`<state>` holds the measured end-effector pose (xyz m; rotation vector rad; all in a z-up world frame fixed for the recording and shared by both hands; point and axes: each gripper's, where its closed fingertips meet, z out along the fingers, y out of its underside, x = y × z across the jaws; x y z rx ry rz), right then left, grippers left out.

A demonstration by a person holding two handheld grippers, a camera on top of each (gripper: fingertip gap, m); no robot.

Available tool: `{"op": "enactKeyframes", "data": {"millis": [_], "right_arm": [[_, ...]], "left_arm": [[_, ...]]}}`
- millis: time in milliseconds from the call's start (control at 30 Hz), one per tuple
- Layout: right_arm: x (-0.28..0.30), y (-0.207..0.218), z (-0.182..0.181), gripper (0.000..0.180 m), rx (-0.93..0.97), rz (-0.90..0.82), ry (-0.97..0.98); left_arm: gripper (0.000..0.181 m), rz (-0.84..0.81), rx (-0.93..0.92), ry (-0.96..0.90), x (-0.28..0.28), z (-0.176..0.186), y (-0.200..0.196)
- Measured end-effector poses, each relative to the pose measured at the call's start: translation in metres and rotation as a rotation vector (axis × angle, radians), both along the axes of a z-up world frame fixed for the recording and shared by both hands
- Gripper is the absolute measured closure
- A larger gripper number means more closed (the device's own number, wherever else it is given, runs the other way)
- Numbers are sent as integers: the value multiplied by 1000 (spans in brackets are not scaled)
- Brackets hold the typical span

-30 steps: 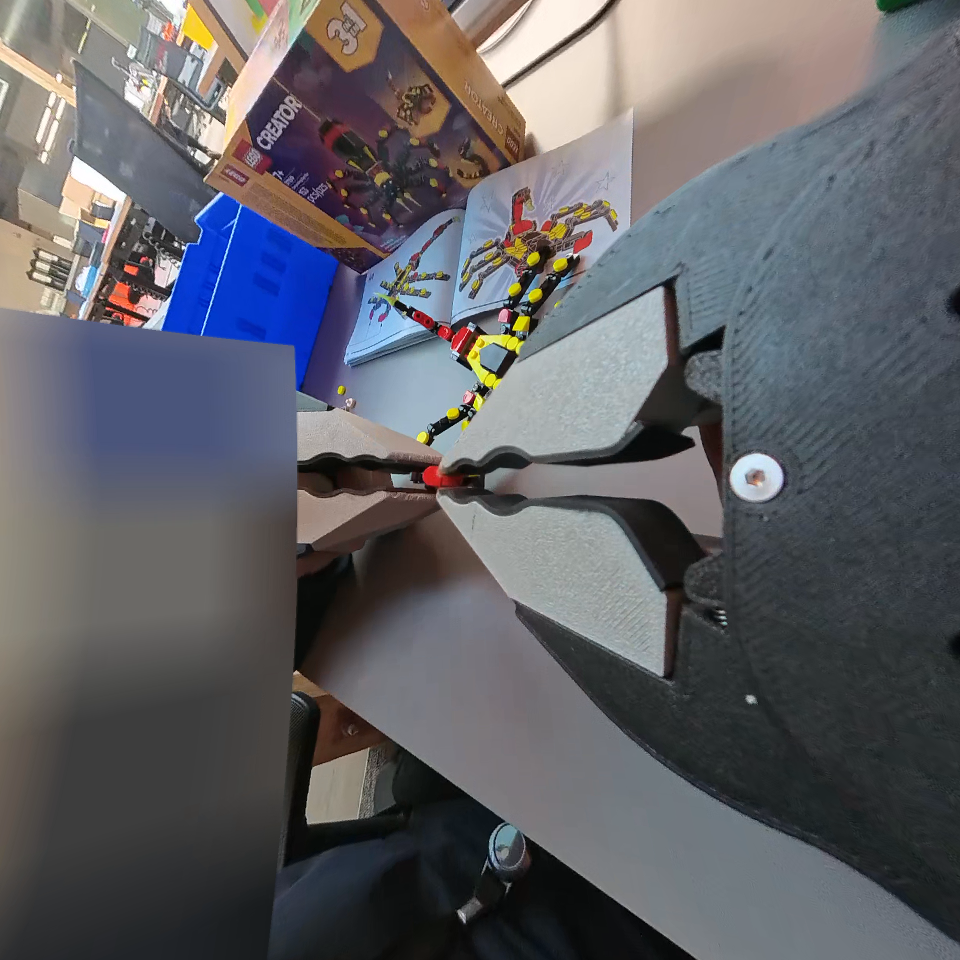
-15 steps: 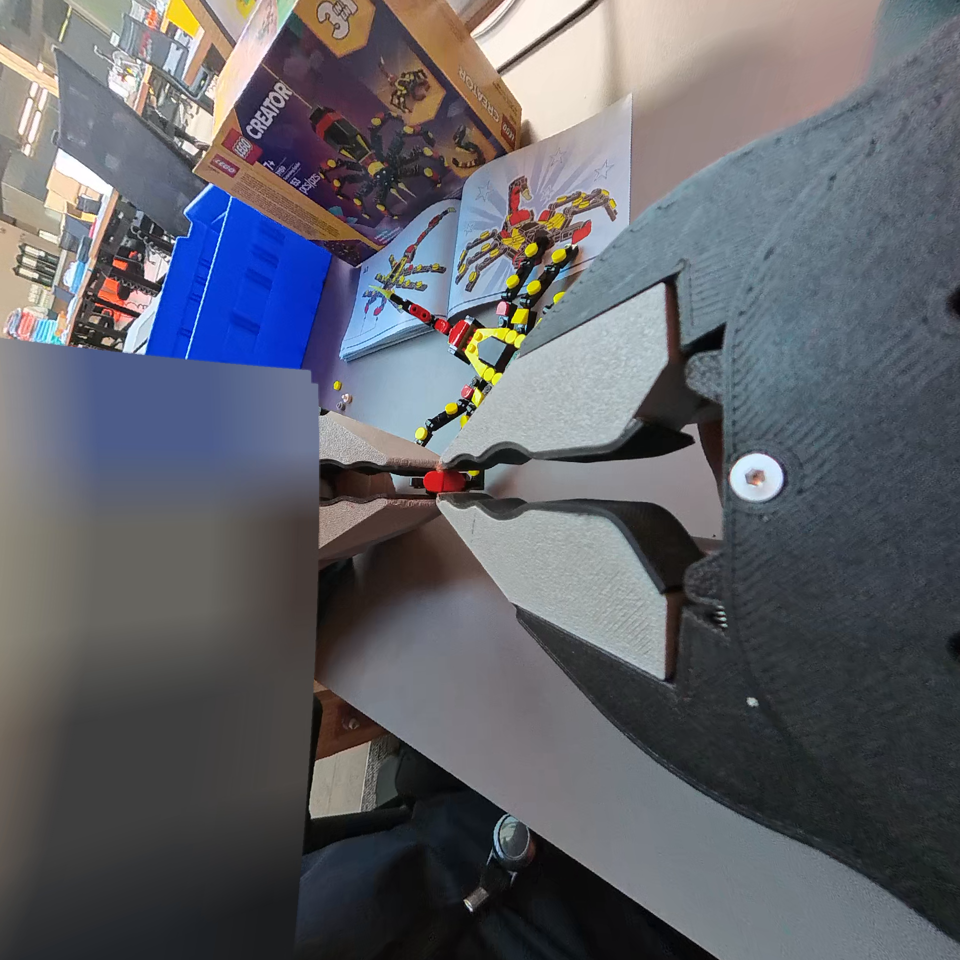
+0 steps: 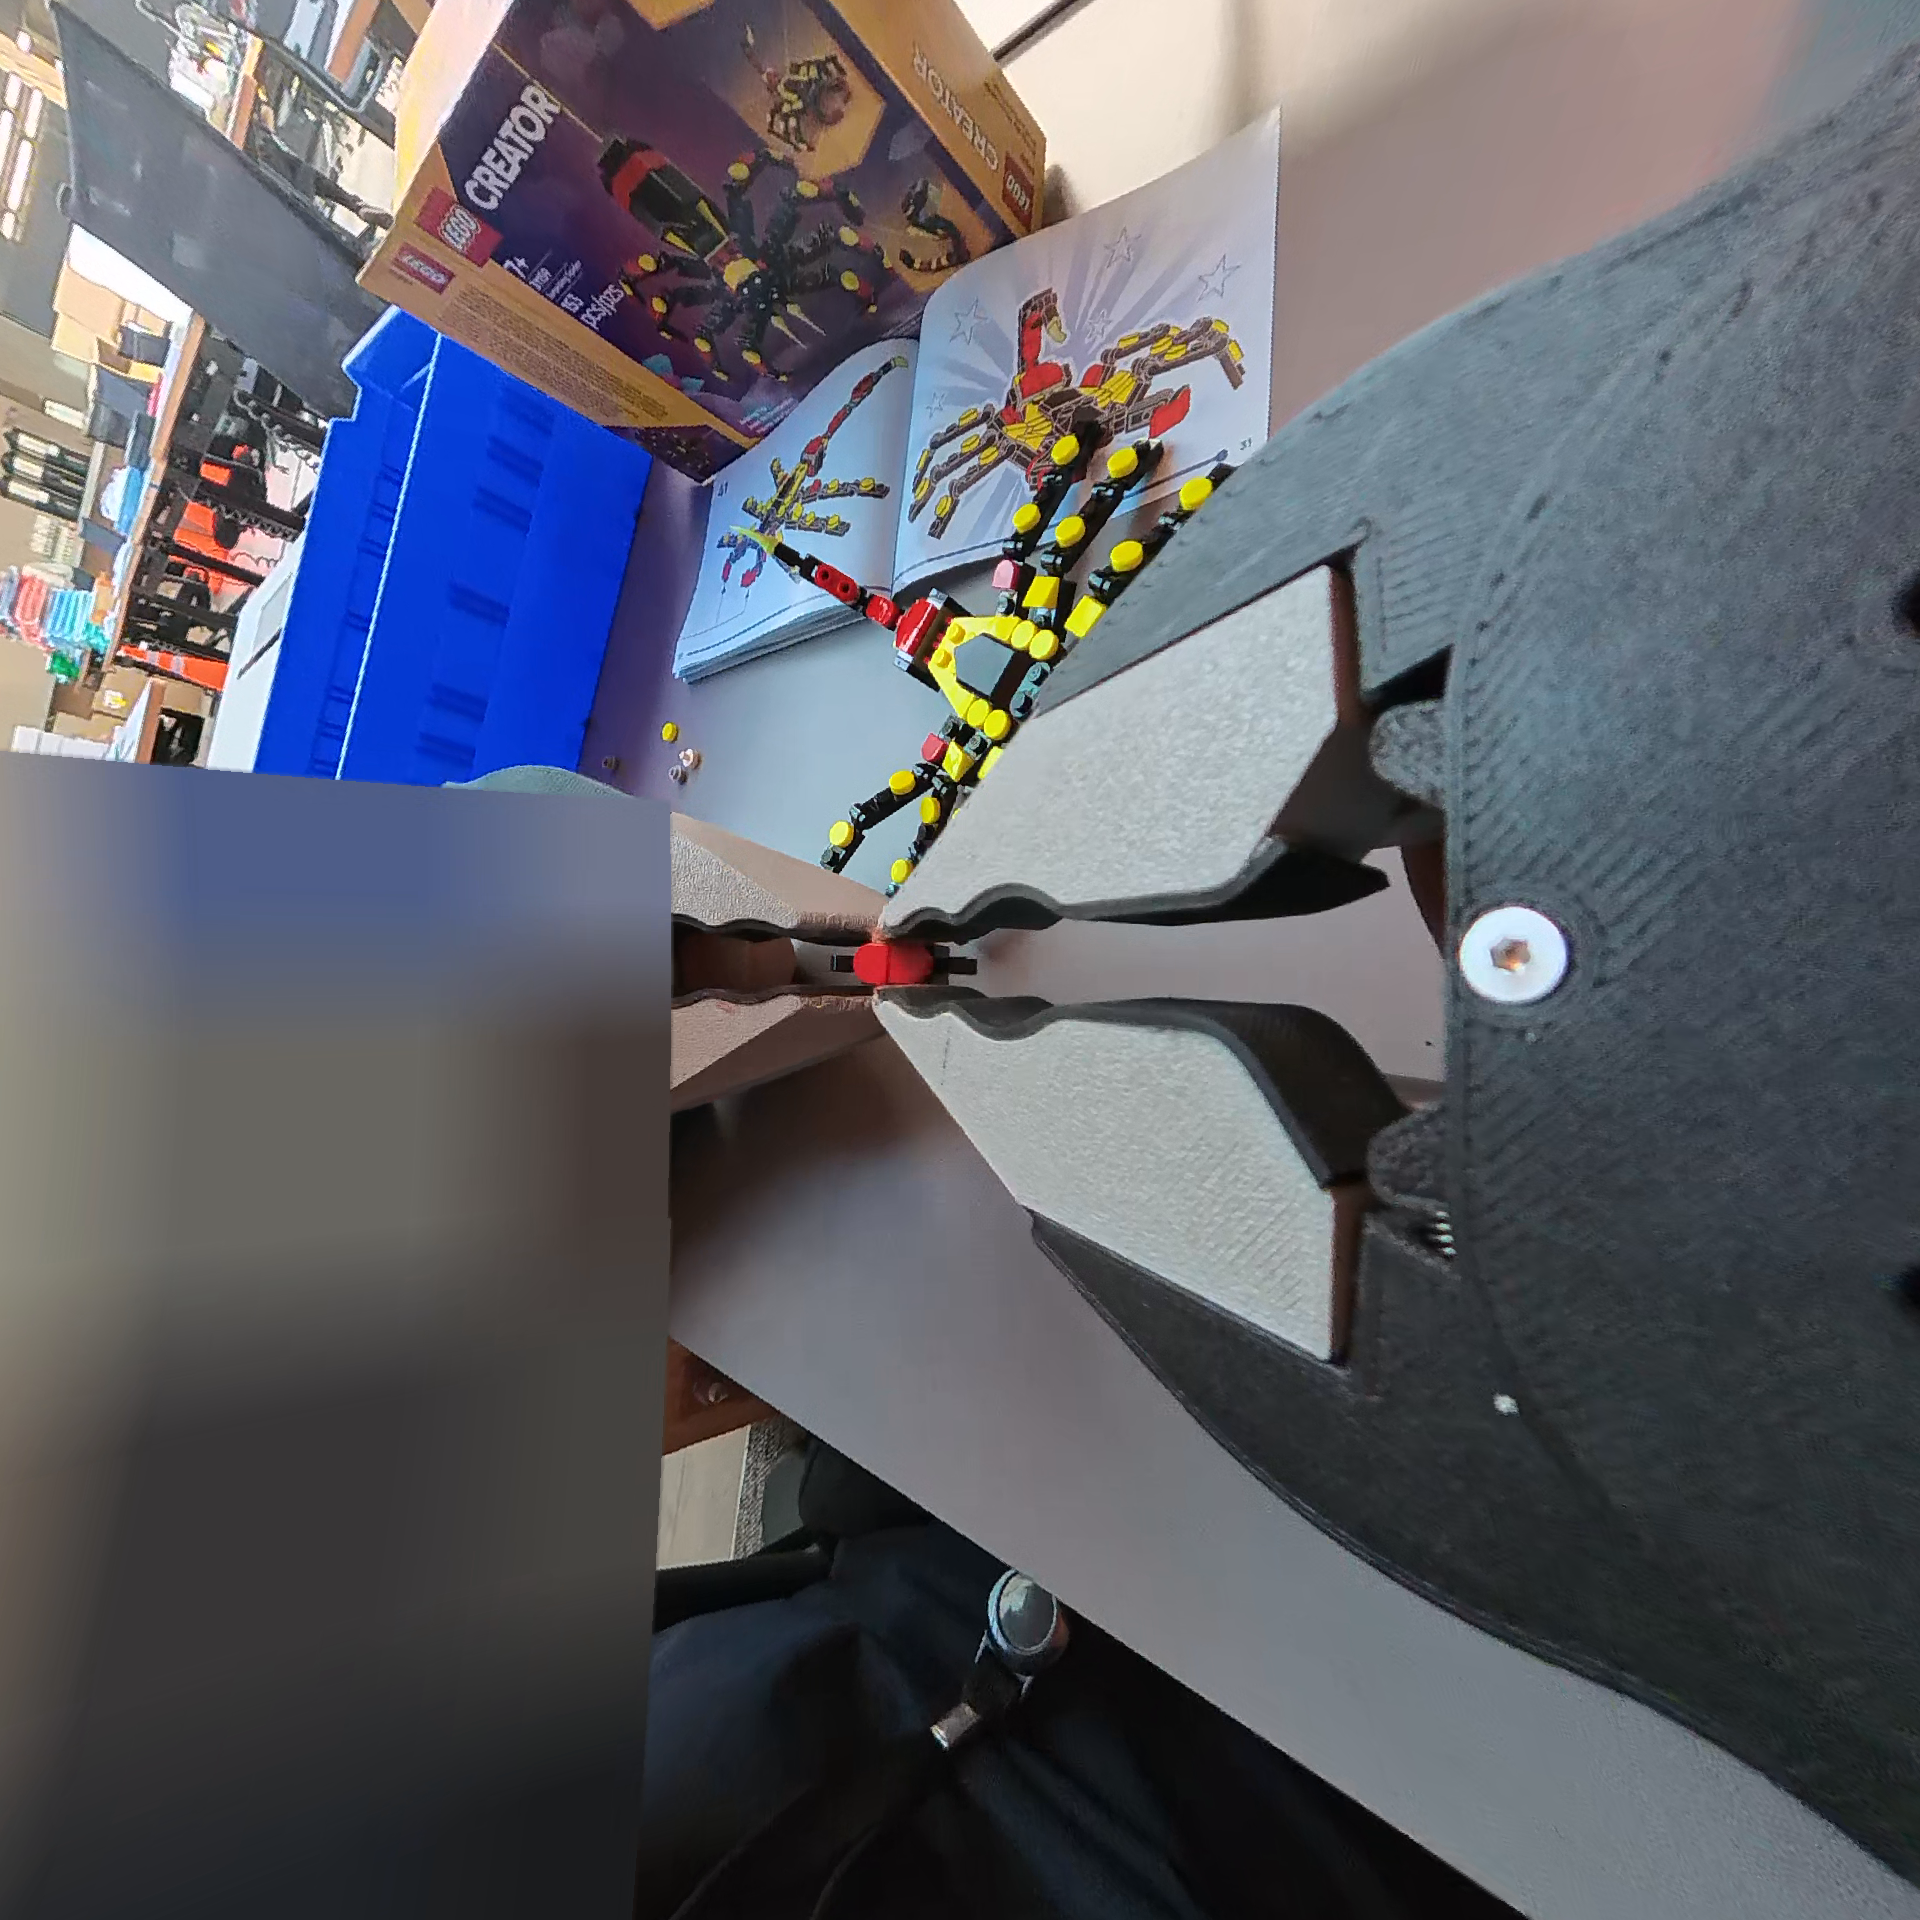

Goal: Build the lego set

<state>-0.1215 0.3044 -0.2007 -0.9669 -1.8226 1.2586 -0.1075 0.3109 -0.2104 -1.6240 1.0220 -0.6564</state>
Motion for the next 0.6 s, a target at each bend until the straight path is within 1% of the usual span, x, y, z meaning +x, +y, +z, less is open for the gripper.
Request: {"op": "enactKeyframes", "data": {"millis": [133, 267, 500, 600], "right_arm": [[1, 0, -3, 176, 27, 4, -18], [1, 1, -14, 176, 163, -18, -50], [-2, 6, -10, 176, 352, -111, -5], [-1, 6, -7, 177, 352, -111, 4]], "left_arm": [[176, 20, 102, 84, 0, -3, 1], [176, 39, 189, 213, 0, -14, 3], [175, 85, 197, 214, -5, -10, 8], [175, 90, 212, 206, -4, -6, 8]]}}
